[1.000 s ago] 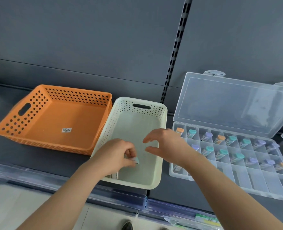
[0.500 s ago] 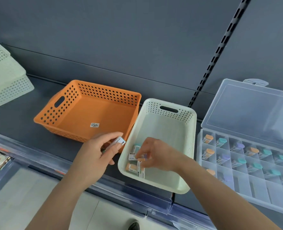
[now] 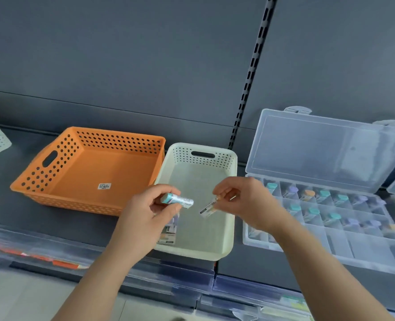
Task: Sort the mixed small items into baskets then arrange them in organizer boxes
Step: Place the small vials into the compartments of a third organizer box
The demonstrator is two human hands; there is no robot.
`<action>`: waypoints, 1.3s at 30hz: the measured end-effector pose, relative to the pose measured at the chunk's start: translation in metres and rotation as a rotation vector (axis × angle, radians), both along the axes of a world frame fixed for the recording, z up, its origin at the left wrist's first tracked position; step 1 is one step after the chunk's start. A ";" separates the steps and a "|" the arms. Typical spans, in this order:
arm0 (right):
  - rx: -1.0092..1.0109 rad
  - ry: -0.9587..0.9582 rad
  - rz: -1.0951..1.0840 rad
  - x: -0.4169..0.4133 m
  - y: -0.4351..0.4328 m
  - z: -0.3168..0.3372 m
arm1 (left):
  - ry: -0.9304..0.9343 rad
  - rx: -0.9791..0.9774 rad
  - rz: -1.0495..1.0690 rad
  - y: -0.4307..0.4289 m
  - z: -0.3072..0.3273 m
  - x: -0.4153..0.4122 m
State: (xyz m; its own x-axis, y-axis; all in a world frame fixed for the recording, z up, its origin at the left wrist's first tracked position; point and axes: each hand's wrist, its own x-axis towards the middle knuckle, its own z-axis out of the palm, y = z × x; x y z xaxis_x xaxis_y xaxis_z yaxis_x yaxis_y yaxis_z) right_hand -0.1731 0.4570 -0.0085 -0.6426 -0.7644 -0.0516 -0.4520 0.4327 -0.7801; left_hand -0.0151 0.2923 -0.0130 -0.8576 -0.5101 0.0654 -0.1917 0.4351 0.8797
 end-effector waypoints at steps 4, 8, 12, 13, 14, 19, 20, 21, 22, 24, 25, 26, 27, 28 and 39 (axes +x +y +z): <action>-0.075 0.048 -0.152 -0.007 0.065 0.011 | 0.076 -0.028 -0.098 0.048 0.002 -0.031; -0.131 0.079 -0.314 -0.018 0.129 0.012 | 0.098 -0.046 -0.165 0.108 0.002 -0.065; -0.148 0.104 -0.434 -0.030 0.179 0.005 | 0.055 -0.115 -0.216 0.157 -0.009 -0.095; -0.153 0.111 -0.450 -0.033 0.188 0.002 | 0.035 -0.168 -0.242 0.166 -0.014 -0.102; -0.152 0.115 -0.460 -0.035 0.197 -0.001 | 0.014 -0.232 -0.269 0.173 -0.019 -0.107; -0.106 0.146 -0.438 -0.042 0.224 -0.011 | -0.083 -0.534 -0.360 0.196 -0.041 -0.127; -0.098 0.154 -0.426 -0.043 0.227 -0.013 | -0.111 -0.577 -0.368 0.199 -0.044 -0.128; -0.091 0.159 -0.417 -0.044 0.229 -0.014 | -0.137 -0.620 -0.373 0.201 -0.047 -0.129; -0.086 0.159 -0.409 -0.045 0.230 -0.016 | -0.157 -0.655 -0.375 0.202 -0.050 -0.130; -0.075 0.155 -0.386 -0.047 0.232 -0.019 | -0.183 -0.694 -0.370 0.203 -0.053 -0.130; -0.064 0.157 -0.371 -0.047 0.232 -0.021 | -0.193 -0.703 -0.368 0.203 -0.053 -0.129; -0.051 0.161 -0.353 -0.048 0.231 -0.022 | -0.199 -0.710 -0.368 0.203 -0.052 -0.129; -0.037 0.167 -0.331 -0.049 0.230 -0.024 | -0.202 -0.714 -0.367 0.204 -0.051 -0.129; -0.024 0.178 -0.308 -0.049 0.228 -0.026 | -0.203 -0.716 -0.365 0.205 -0.050 -0.130; 0.248 0.325 -0.071 -0.049 0.199 -0.052 | -0.169 -0.694 -0.293 0.202 -0.044 -0.123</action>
State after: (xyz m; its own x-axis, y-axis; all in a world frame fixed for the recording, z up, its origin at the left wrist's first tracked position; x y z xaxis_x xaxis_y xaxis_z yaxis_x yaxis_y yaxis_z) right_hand -0.2219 0.6565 -0.0604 -0.7063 -0.7078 -0.0139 -0.6202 0.6281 -0.4699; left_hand -0.1383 0.4940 -0.0569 -0.9781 -0.1507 0.1437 -0.0910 0.9302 0.3557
